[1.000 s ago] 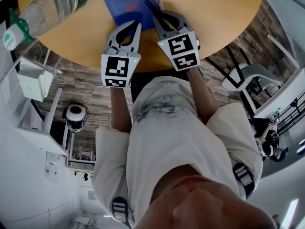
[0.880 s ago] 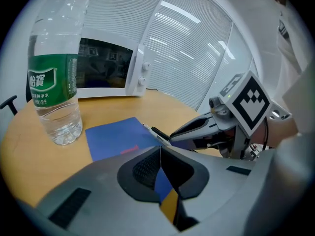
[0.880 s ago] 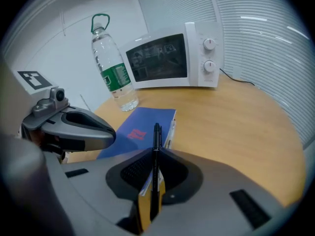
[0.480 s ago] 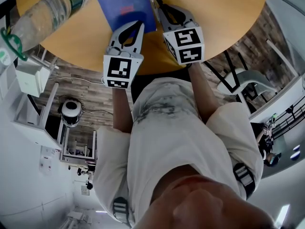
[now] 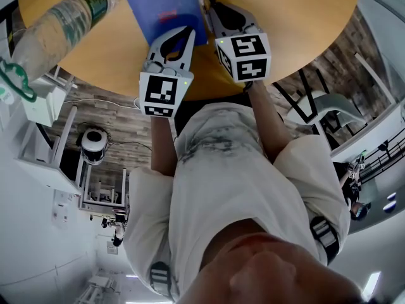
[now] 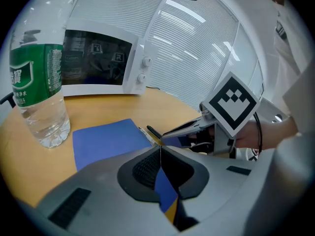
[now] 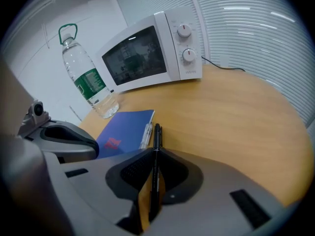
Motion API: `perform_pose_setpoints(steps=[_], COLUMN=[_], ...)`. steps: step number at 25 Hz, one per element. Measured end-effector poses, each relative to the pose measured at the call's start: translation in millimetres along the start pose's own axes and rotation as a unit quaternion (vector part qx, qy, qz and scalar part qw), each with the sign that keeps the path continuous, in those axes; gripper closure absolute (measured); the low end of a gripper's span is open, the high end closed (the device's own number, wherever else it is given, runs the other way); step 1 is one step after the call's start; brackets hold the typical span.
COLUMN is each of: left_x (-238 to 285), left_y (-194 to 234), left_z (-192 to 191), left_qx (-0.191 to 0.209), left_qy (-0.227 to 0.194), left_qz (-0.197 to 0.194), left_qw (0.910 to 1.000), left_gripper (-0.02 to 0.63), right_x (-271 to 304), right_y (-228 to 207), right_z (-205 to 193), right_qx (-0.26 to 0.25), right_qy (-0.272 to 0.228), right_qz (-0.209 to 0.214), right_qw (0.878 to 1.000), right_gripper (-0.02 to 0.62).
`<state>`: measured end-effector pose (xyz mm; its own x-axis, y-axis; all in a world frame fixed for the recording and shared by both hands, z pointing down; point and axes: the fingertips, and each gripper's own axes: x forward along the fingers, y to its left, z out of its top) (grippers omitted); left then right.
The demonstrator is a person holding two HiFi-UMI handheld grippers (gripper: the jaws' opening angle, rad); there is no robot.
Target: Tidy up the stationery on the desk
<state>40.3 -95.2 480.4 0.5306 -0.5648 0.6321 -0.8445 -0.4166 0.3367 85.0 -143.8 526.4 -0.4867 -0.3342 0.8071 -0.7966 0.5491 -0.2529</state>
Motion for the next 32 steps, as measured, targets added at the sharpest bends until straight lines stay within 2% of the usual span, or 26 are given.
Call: perform_pose_setpoints(steps=[6, 16, 21, 25, 32], left_x=[-1.6, -10.3, -22.5, -36.3, -64.1], left_y=[2.8, 5.4, 3.7, 0.2, -1.5], left_z=[0.8, 1.2, 7.0, 18.4, 45.4], left_qx=[0.004, 0.009, 0.017, 0.019, 0.034], left_qy=[0.002, -0.007, -0.019, -0.032, -0.063], left_qz=[-0.004, -0.005, 0.001, 0.005, 0.013], left_qw=[1.0, 0.9999, 0.9997, 0.9993, 0.9974], left_gripper=[0.597, 0.597, 0.597, 0.597, 0.597], right_x=[0.3, -9.2, -27.1, -48.8, -94.9], right_y=[3.3, 8.3, 18.1, 28.1, 54.9], right_z=[0.8, 5.5, 14.6, 24.4, 52.3], right_qx=[0.017, 0.005, -0.022, -0.048, -0.102], right_qy=[-0.007, -0.024, -0.047, -0.068, -0.126], right_qz=[0.009, 0.005, 0.002, -0.003, 0.007], right_qw=[1.0, 1.0, 0.999, 0.997, 0.987], right_gripper=[0.475, 0.456, 0.459, 0.498, 0.531])
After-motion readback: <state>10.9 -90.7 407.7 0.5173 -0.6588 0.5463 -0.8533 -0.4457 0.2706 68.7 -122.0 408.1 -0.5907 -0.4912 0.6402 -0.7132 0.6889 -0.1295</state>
